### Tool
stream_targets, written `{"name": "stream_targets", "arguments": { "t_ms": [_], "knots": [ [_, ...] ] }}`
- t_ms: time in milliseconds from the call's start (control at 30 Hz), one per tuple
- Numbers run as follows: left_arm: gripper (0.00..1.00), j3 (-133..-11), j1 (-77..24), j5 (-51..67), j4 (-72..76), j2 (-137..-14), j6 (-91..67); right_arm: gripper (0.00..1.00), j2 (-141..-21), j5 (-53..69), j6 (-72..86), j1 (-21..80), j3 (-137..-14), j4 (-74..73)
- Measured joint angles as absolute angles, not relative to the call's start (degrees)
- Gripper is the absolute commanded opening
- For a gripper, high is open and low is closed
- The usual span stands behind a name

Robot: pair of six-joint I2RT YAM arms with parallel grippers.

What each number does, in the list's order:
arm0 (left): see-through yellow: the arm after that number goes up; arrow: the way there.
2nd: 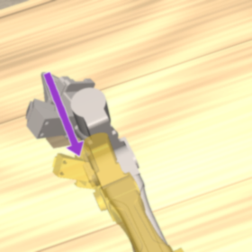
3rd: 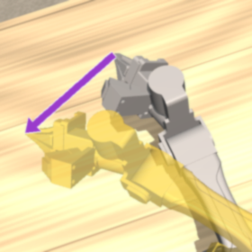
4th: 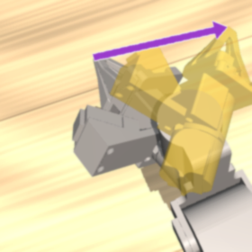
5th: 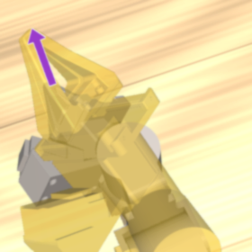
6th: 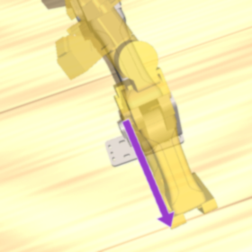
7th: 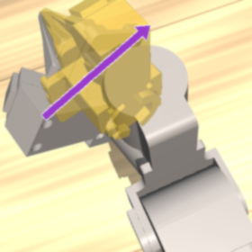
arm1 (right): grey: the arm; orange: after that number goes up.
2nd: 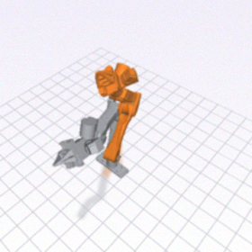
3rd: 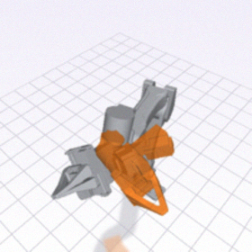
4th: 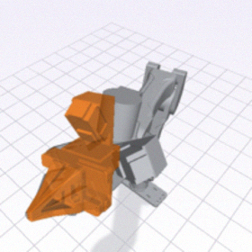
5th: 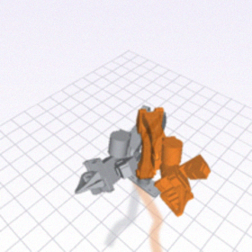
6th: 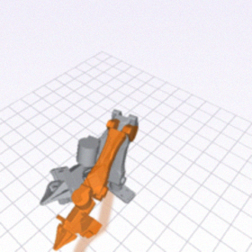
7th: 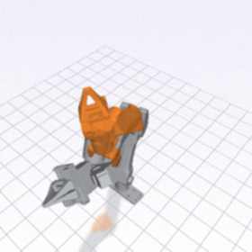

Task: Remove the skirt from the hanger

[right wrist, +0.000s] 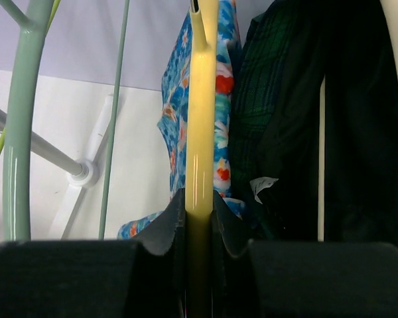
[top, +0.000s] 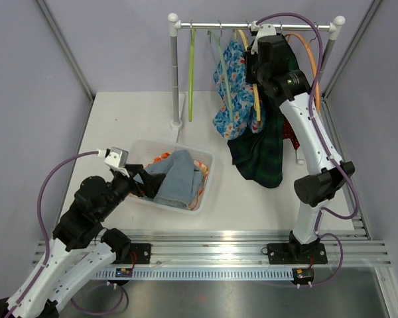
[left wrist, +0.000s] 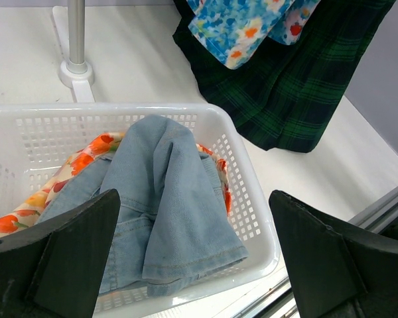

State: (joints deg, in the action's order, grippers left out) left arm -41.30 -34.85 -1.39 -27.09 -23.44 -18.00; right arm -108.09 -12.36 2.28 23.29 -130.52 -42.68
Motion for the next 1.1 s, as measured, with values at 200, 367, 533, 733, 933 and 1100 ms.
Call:
{"name": "stream_targets", "arguments": {
  "t_ms": [200, 367, 533, 733, 933, 1100],
  "knots": [
    [0.99, -41.2, -34.9, -1.1, -26.8, -23.2, -18.0, 0.0, -107.8, -12.9, 1.7, 23.5, -133.1, -43.0],
    [0.99, -40.6, -34.9, 1.1, -24.6, -23.1, -17.7, 0.0, -105.7, -12.3, 1.7, 23.5, -133.0, -42.7],
    [0.99, -37.9, -34.9, 5.1, -19.2, -23.0, -15.6, 0.0, -100.0, -10.8, 1.7, 23.5, -129.4, -42.7],
    [0.99, -36.9, -34.9, 11.3, -12.5, -27.0, -12.8, 0.0, -91.7, -7.8, 1.5, 23.6, -119.9, -41.5],
    [0.99, -36.9, -35.4, 16.2, -5.8, -32.6, -11.3, 0.0, -85.0, -3.8, 1.1, 23.6, -109.9, -40.6],
    [0.99, -38.0, -42.5, 16.3, -2.8, -39.3, -7.6, 0.0, -80.4, -1.0, 1.1, 23.6, -101.3, -39.9]
  ]
}}
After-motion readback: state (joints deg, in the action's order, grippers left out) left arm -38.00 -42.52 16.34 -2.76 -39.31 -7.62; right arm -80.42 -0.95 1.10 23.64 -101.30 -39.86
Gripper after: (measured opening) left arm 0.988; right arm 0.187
